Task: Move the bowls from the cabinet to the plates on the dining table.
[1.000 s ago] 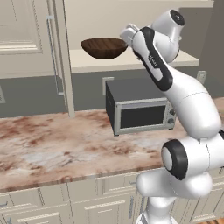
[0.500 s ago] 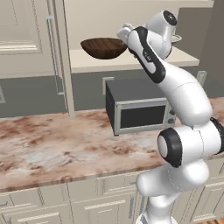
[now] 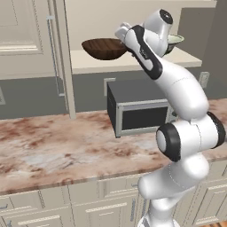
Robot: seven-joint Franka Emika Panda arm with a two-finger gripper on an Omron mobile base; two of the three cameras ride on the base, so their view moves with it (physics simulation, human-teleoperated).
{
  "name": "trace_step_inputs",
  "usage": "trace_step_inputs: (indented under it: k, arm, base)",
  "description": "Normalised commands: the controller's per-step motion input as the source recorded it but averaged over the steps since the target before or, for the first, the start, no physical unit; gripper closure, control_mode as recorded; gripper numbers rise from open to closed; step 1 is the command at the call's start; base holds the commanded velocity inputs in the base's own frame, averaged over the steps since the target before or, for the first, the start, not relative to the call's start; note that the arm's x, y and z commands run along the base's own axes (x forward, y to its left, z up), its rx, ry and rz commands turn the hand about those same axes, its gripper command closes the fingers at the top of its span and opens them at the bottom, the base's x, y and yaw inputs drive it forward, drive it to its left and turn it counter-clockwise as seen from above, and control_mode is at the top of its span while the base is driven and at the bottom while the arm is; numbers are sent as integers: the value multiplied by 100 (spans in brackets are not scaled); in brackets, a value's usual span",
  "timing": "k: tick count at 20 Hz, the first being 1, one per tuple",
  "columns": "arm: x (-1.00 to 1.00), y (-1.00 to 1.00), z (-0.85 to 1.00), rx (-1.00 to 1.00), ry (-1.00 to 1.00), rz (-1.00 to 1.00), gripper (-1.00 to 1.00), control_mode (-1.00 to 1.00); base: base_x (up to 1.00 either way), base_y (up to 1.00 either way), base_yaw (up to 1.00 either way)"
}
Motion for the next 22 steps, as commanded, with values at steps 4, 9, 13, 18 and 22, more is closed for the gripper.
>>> trace_step_inputs:
  k: [4,9,13,18,22]
  arm:
    - [19,9,0,0,0,0,-100,-100]
    - [18,3,0,0,0,0,-100,-100]
    - [3,1,-1,0,0,0,-100,-100]
    - [15,0,-5,0,0,0,-100,-100]
    - [23,0,-13,0,0,0,-100,-100]
  base:
    - [0,0,0]
    - [0,0,0]
    - [0,0,0]
    - [0,0,0]
    - [0,0,0]
